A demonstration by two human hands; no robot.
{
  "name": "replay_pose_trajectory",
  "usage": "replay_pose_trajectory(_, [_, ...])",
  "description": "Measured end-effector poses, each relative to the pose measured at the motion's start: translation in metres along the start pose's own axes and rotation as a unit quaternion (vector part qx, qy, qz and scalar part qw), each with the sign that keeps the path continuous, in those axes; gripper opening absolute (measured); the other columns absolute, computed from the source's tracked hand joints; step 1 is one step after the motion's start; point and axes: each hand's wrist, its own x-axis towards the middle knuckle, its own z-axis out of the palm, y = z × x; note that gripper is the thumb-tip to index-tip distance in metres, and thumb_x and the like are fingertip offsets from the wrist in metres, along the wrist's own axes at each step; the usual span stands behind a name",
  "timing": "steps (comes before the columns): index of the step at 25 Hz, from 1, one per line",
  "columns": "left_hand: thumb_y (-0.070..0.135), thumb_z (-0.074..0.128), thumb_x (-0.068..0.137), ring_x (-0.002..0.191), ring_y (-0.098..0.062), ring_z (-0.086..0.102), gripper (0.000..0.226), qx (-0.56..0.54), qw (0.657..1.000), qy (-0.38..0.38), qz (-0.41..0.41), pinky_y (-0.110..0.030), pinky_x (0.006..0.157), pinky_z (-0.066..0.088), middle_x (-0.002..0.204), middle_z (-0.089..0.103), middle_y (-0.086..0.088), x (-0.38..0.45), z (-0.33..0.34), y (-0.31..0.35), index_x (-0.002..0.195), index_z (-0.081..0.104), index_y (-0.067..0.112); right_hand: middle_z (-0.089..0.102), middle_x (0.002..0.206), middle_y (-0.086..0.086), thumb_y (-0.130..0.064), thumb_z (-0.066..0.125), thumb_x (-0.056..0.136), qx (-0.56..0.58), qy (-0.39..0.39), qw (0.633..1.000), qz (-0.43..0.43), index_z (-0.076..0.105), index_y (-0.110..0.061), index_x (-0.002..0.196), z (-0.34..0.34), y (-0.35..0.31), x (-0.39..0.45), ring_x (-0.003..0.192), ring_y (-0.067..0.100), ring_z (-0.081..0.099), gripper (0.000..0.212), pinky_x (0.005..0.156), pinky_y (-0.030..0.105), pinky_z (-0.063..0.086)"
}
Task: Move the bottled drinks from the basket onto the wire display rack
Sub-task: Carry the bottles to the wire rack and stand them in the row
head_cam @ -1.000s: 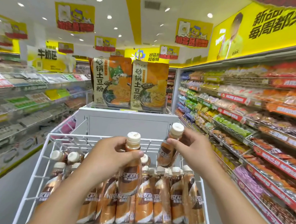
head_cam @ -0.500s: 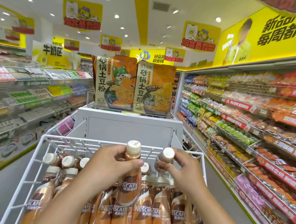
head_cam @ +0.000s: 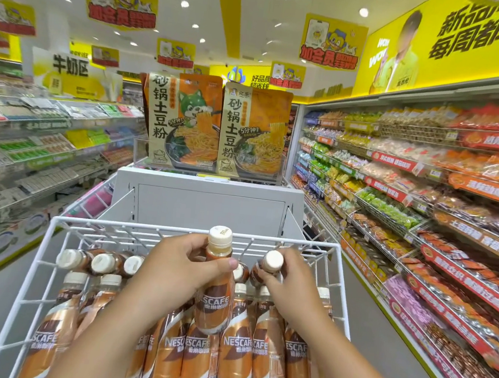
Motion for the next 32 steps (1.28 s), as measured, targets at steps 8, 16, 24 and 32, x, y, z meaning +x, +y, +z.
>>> replay_pose_trajectory(8, [0.035,0.086,0.079,0.082,-0.003,0.074,0.013,0.003,1.000,-0.017,0.004,-0.021,0.073,0.052,0.087,0.079,0.014,0.003,0.002,-0.005,0.089,0.079,0.030,0.060,0.104,-0.001,-0.012,0.068,0.083,-0.029,-0.048,0.992,0.115,0.049,-0.028,0.095,0.021,0.003,0.012,0.089,0.013,0.061,0.028,0.067,0.029,0.049])
replay_pose_trajectory(16, [0.044,0.085,0.077,0.084,-0.001,0.073,0.017,0.031,0.999,-0.019,-0.004,-0.027,0.078,0.056,0.088,0.078,0.018,0.005,0.003,-0.008,0.090,0.078,0.036,0.055,0.137,-0.005,-0.025,0.071,0.088,-0.065,-0.081,0.989,0.107,0.052,-0.021,0.137,0.004,-0.016,0.005,0.119,0.014,0.057,0.053,0.089,0.024,0.045])
replay_pose_trajectory(24, [0.038,0.084,0.080,0.086,-0.007,0.075,0.014,-0.001,1.000,-0.018,0.016,-0.041,0.086,0.060,0.087,0.079,0.012,0.004,0.019,0.006,0.092,0.079,0.036,0.078,0.105,-0.007,-0.027,0.085,0.078,0.125,-0.213,0.969,0.027,0.072,-0.027,0.110,-0.042,-0.064,-0.019,0.101,0.006,0.073,0.034,0.097,0.039,0.058])
replay_pose_trajectory(32, [0.058,0.073,0.083,0.098,0.003,0.067,0.030,0.117,0.990,0.000,0.080,-0.027,0.085,0.055,0.107,0.073,0.027,-0.004,0.028,-0.001,0.113,0.066,0.059,0.076,0.098,-0.008,-0.020,0.080,0.079,0.142,-0.222,0.964,-0.027,0.071,-0.031,0.111,-0.033,-0.067,-0.026,0.086,0.008,0.071,0.035,0.080,0.033,0.059])
